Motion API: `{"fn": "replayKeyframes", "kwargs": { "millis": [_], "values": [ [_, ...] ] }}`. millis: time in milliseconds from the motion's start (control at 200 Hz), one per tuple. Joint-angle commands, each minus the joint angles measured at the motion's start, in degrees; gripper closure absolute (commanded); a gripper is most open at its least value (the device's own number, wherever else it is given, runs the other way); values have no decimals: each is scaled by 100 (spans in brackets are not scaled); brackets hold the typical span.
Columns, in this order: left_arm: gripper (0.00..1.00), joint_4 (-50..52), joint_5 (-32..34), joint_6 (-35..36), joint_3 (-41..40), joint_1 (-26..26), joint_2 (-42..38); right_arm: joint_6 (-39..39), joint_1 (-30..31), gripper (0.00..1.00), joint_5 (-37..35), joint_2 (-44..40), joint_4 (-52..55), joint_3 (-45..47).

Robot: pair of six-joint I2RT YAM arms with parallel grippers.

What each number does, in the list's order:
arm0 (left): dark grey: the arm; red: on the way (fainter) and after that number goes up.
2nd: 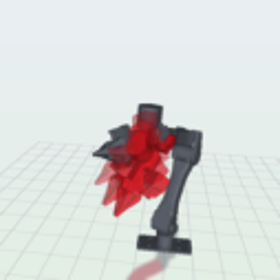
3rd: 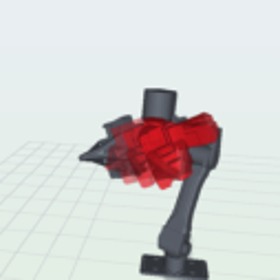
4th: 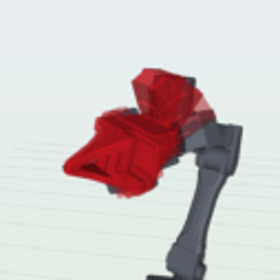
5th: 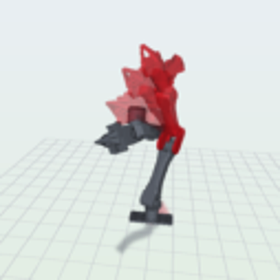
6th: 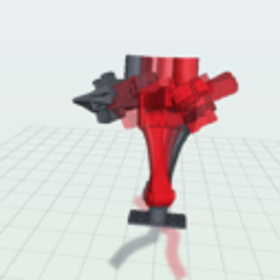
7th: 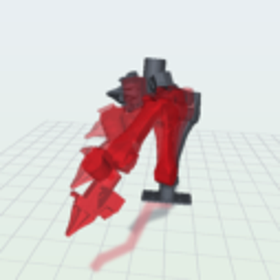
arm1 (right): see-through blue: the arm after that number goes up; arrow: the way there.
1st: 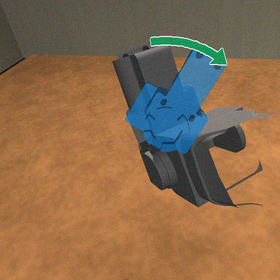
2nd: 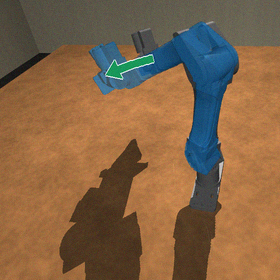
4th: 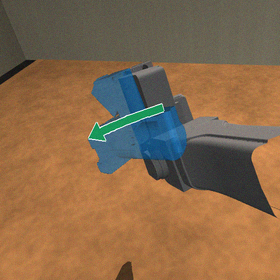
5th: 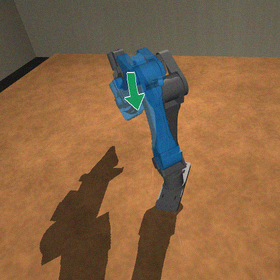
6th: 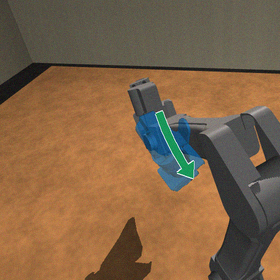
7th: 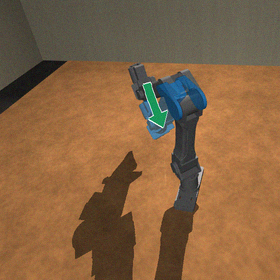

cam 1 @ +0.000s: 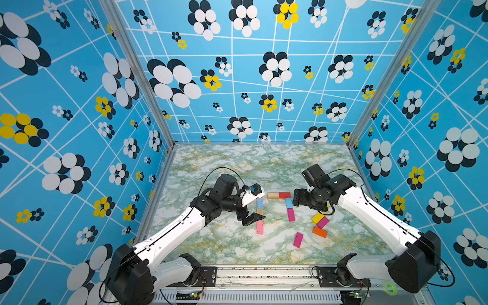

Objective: Assemble the number 7 with building blocks
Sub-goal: Assemble the building block at the center of the board, then pick up the building block from the center of the board.

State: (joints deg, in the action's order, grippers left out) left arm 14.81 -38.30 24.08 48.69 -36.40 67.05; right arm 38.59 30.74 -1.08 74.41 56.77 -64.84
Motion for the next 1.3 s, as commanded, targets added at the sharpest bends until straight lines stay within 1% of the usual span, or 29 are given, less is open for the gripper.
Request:
{"fn": "replayKeyframes", "kwargs": {
  "millis": [0, 100, 190, 275, 395, 570, 860, 1184, 1249, 1269, 1294],
  "values": [
    [1, 72, -478, 485, -153, -268, -136, 787, 217, 10, 56, -333, 359, 731],
    [1, 187, -511, 721, -216, -515, -177, 1337, 693, 12, 65, -489, 51, 1381],
    [1, 202, -435, 765, -254, -660, -177, 1802, 1177, 13, 42, -489, -300, 1827],
    [1, 224, -361, 778, -246, -725, -162, 2150, 1530, 14, -54, -423, -565, 2065],
    [1, 187, -311, 774, -272, -746, -148, 2492, 1834, 15, -199, -340, -789, 2280],
    [1, 198, -230, 801, -279, -746, -151, 2773, 1933, 17, -260, -235, -1078, 2494],
    [1, 198, -94, 827, -303, -750, -192, 2720, 1953, 19, -204, 322, -1271, 2318],
    [1, 185, -54, 809, -290, -745, -145, 2795, 1953, 27, -160, 442, -1506, 2562],
    [1, 189, -46, 809, -294, -746, -144, 2779, 1953, 29, -148, 446, -1530, 2555],
    [1, 189, -37, 810, -290, -743, -151, 2772, 1953, 31, -147, 448, -1538, 2555],
    [1, 189, -29, 808, -290, -746, -149, 2762, 1953, 32, -139, 449, -1544, 2563]
  ]
}}
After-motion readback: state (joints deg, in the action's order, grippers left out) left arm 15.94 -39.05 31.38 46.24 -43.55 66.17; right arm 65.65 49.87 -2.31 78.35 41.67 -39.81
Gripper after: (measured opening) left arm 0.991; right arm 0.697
